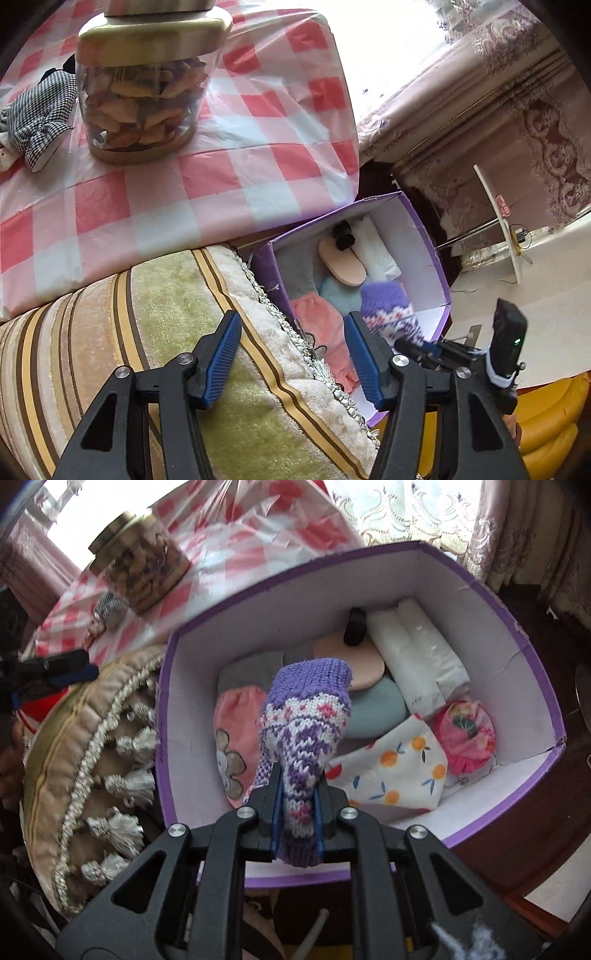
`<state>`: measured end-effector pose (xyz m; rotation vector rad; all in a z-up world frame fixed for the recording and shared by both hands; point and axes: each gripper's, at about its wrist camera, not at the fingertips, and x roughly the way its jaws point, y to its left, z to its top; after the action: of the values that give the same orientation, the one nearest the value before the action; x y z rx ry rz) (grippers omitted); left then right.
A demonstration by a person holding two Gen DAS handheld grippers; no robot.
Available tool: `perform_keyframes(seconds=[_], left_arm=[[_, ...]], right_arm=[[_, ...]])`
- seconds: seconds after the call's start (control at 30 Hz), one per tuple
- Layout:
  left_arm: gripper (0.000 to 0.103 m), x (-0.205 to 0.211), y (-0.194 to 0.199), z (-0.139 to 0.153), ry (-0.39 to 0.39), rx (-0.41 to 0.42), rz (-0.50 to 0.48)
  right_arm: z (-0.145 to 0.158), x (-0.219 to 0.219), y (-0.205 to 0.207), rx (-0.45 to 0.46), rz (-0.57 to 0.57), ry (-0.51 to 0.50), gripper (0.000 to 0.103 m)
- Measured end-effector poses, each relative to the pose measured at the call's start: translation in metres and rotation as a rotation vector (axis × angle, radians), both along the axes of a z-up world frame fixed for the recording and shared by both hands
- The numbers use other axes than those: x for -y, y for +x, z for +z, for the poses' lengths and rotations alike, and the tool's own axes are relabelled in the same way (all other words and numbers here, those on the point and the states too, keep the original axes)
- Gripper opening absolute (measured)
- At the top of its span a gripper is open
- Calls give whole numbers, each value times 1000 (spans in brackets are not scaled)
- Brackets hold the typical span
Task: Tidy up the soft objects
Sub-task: 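Open the left tool to drop the hat in the box while the right releases the mitten, then move both tools back over the remaining items on the table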
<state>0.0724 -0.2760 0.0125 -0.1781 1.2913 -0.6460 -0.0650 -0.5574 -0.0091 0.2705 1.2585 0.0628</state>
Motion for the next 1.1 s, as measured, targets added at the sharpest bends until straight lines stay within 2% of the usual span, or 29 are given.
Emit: perform_keyframes(seconds=[0.17, 0.3, 0.4, 0.47, 0.63, 0.7, 0.8, 0.97, 1.07, 1.1], left_arm=[[59, -4, 0, 1, -18, 6, 2], [59, -6, 2, 2, -35, 10, 4], [59, -11, 3, 5, -46, 16, 8], [59, -16, 5, 5, -51, 15, 23], [59, -30, 10, 5, -51, 8, 67], [59, -35, 12, 6, -59, 13, 81], [59, -42, 13, 7, -72, 13, 97], [59, -60, 14, 14, -72, 54, 134], [59, -80, 16, 15, -72, 63, 176], [59, -88, 17, 15, -70, 68, 193]], right_arm=[[-6, -3, 1, -68, 62, -45, 17], [-21, -9, 8, -147, 141, -90, 24], [-25, -4, 9, -187, 145, -171, 41], [-24, 0, 8, -198, 145, -209, 61], [-9, 7, 5, -167, 138, -263, 63], [4, 3, 8, -107, 115, -234, 63], [4, -10, 16, -93, 165, -211, 63], [-20, -43, 35, -154, 255, -178, 63], [-28, -53, 32, -212, 298, -277, 63], [-27, -54, 31, -220, 301, -280, 63]])
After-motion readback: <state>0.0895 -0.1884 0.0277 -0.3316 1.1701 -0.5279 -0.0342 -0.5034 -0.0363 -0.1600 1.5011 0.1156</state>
